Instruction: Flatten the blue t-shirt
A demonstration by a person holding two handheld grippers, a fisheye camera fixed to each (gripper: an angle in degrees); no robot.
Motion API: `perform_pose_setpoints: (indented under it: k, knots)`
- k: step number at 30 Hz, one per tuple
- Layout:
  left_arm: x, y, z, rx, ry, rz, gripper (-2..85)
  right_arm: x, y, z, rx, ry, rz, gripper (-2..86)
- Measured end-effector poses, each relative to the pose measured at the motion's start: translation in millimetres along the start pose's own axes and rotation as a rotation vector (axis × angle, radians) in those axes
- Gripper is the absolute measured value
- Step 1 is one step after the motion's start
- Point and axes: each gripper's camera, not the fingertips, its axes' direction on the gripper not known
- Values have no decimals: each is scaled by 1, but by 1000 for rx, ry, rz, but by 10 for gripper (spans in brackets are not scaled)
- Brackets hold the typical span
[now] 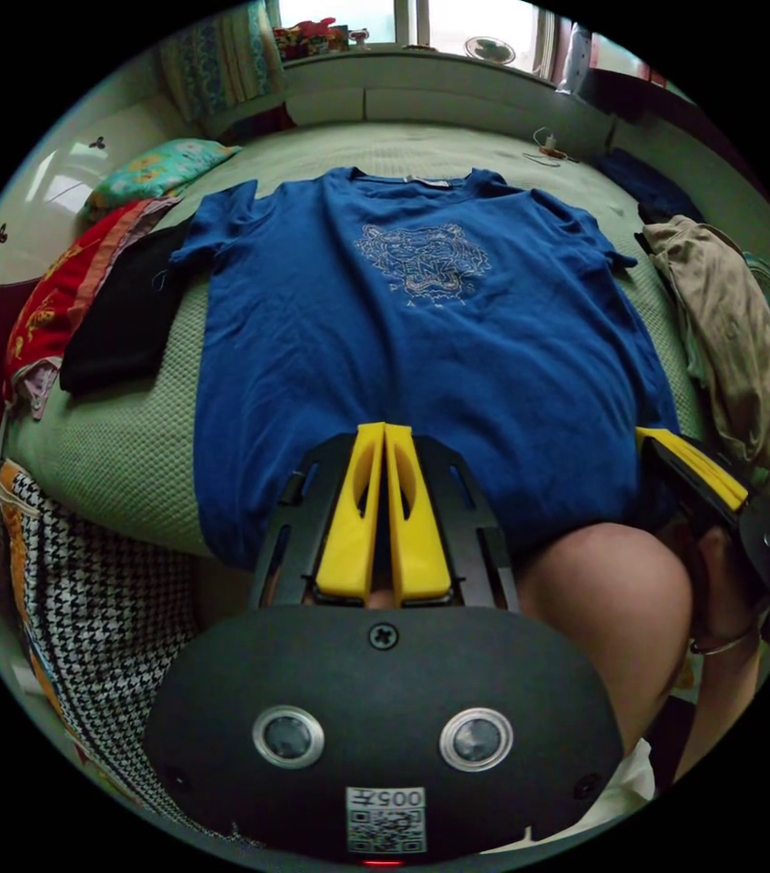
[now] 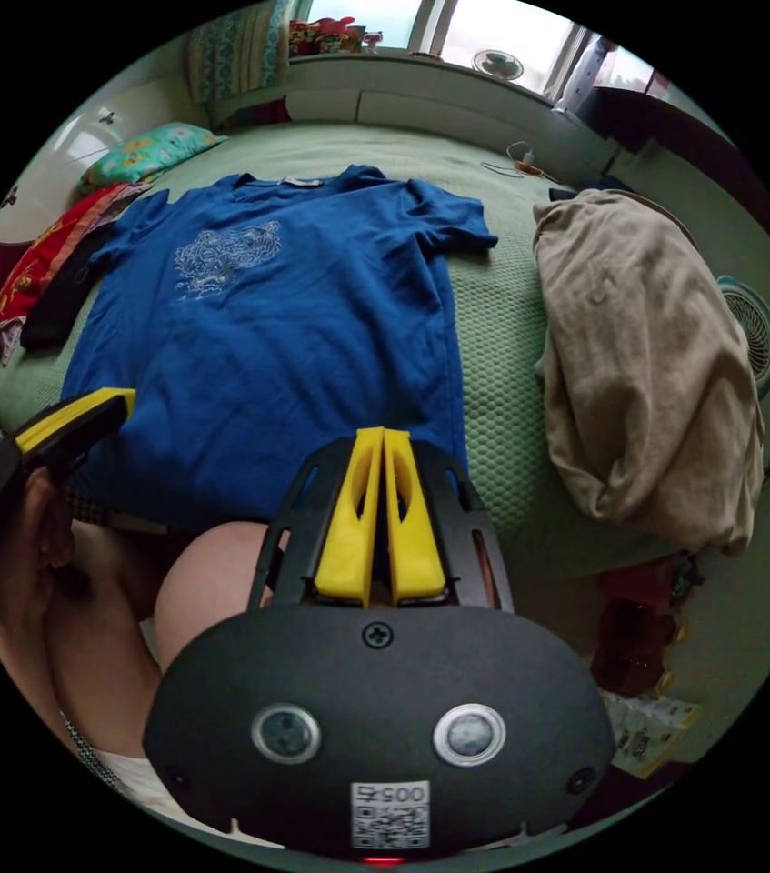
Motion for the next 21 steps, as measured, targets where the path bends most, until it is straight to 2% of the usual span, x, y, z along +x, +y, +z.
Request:
perform_pose_setpoints:
  k: [3, 5, 8, 12, 21]
  knots:
    - [4, -7, -6, 14, 22, 30, -6, 5, -18, 3, -14, 2, -23, -10]
    - [6, -10, -17, 92, 58, 57, -6, 12, -38, 0, -26, 10, -98, -11]
    - [16, -24, -32, 154, 54, 113, -5, 37, -69, -26, 148, -29, -136, -9]
    - [39, -65, -45, 218, 119, 209, -1, 74, -138, -43, 194, -72, -164, 6]
    - [93, -151, -19, 206, 345, 456, 80, 154, -343, 16, 6, -345, -9, 59]
